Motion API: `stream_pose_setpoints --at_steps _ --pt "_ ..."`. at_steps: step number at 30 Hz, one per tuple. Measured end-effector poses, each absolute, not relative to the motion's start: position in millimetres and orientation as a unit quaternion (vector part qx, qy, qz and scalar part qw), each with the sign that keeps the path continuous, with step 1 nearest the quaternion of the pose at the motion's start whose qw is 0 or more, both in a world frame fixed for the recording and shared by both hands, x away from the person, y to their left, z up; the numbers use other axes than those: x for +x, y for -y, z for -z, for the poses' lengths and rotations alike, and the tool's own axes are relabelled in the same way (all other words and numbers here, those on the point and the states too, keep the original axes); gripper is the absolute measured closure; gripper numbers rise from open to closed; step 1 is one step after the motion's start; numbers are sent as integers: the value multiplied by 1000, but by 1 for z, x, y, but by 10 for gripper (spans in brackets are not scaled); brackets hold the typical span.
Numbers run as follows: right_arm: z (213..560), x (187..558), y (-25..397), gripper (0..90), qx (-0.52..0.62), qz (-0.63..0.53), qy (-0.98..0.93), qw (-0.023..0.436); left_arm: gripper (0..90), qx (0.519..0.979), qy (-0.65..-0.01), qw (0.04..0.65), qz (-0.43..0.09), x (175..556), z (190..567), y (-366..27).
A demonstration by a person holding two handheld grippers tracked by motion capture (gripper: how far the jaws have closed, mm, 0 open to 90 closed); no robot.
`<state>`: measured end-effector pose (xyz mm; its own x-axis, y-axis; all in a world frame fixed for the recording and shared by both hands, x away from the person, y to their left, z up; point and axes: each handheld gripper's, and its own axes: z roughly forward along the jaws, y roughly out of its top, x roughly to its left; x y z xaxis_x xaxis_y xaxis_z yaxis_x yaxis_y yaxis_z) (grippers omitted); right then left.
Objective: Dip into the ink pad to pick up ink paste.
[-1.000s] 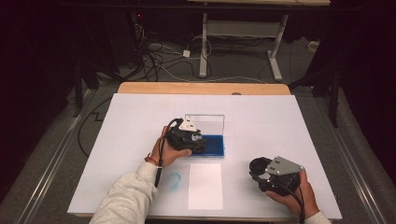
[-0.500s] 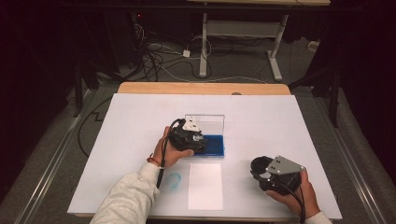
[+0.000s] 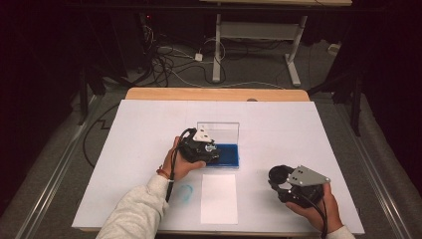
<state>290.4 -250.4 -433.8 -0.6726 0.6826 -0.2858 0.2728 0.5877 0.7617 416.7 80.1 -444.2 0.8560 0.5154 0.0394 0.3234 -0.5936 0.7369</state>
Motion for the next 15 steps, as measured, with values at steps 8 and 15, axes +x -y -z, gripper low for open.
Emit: stream_pose_setpoints --at_steps 8,15 --pt "433 290 252 389 281 -358 -842 288 546 883 -238 385 -126 417 445 -79" --pt "431 289 254 389 294 -368 -828 303 546 896 -222 360 -133 417 439 -72"
